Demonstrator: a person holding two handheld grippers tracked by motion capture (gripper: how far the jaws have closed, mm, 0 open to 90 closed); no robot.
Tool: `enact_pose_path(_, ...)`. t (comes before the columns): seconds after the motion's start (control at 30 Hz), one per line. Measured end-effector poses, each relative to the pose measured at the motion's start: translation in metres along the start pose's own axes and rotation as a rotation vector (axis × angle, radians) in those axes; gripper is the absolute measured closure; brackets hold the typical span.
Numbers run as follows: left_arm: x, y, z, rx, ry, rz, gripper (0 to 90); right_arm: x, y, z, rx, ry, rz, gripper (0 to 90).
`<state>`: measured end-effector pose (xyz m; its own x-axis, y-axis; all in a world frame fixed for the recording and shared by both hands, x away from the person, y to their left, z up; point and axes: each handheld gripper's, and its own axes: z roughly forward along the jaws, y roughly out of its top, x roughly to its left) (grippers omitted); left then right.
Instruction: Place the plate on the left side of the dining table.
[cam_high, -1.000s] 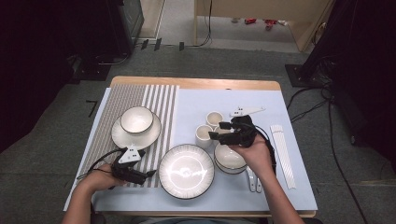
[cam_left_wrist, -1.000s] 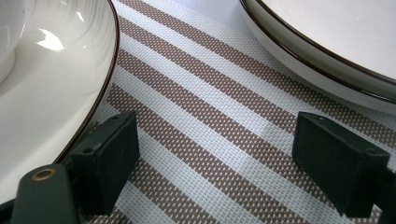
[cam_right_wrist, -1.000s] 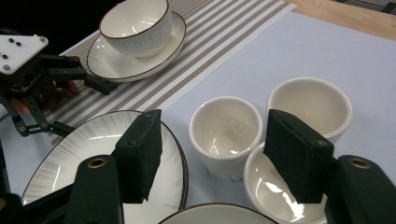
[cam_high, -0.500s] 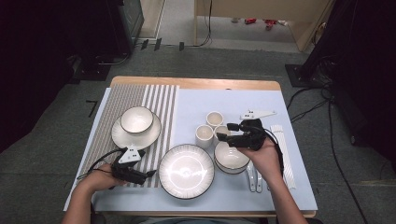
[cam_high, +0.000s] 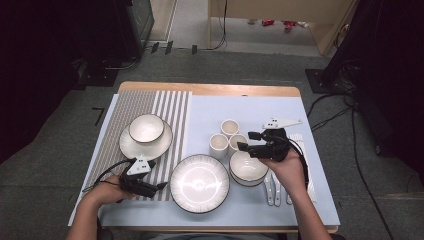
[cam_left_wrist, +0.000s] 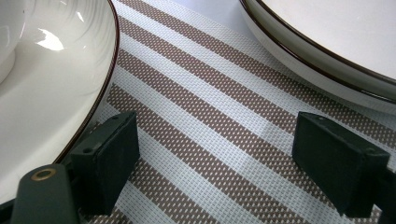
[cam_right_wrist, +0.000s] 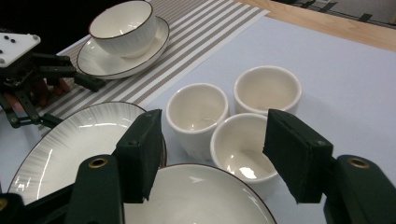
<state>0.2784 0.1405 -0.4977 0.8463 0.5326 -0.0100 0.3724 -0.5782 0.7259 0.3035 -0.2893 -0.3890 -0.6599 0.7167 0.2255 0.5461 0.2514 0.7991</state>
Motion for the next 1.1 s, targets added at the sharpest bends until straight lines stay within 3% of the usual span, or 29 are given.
enact_pose_path(0.67, 0.000, 0.000, 0.000, 0.002, 0.001, 0.001, 15.2, -0.009, -0.010, -0.015, -0.001, -0.035, 0.018, 37.7)
enact_pose_path(1.1, 0.000, 0.000, 0.000, 0.003, 0.001, 0.003, 15.2, -0.010, -0.015, -0.017, 0.018, -0.049, 0.004, 38.9)
